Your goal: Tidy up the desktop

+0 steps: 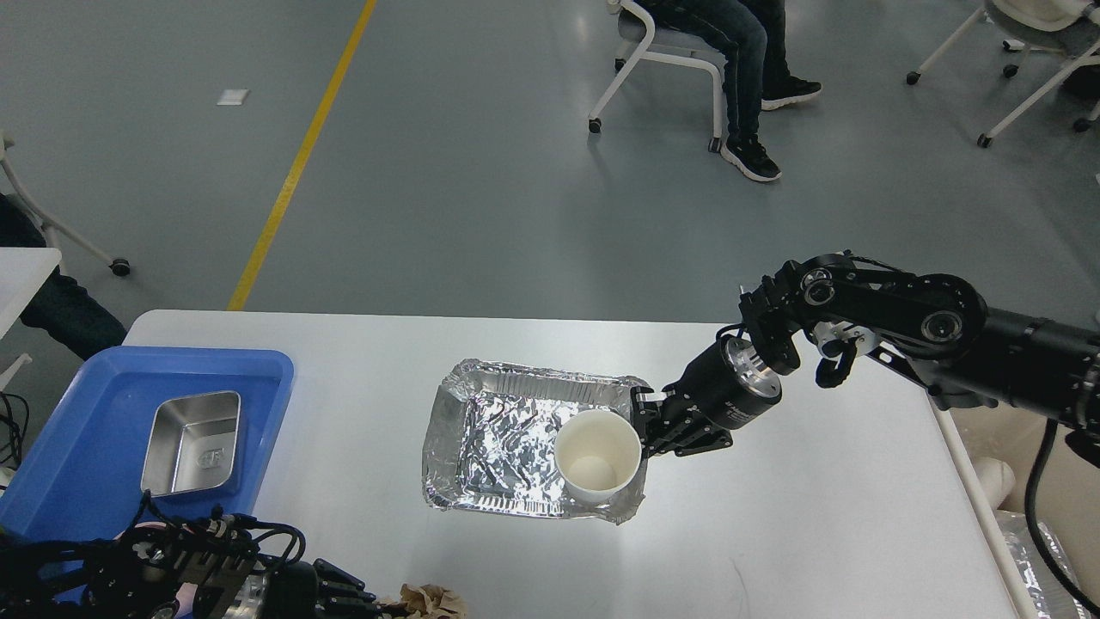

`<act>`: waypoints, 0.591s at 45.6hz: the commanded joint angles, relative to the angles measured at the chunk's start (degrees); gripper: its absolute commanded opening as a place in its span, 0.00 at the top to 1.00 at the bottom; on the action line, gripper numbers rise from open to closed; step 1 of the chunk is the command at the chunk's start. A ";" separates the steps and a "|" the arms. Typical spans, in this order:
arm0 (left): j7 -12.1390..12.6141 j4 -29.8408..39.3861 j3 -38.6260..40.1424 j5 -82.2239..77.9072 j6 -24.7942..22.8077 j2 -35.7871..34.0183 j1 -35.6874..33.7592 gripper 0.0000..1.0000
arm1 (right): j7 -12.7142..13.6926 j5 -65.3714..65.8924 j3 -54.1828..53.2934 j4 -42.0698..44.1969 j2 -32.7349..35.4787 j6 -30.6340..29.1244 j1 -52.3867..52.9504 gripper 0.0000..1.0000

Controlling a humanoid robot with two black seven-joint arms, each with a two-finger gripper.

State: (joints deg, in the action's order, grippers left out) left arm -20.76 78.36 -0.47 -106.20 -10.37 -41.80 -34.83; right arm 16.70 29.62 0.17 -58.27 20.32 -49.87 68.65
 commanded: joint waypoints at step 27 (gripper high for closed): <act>-7.80 18.41 15.23 5.91 -4.49 -34.48 -0.15 1.00 | 0.00 0.00 0.01 0.00 -0.19 0.04 -0.01 1.00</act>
State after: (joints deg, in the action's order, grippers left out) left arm -27.01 95.95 11.67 -102.69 -14.96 -72.58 -34.91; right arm 16.70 29.62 0.17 -58.45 20.43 -49.86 68.55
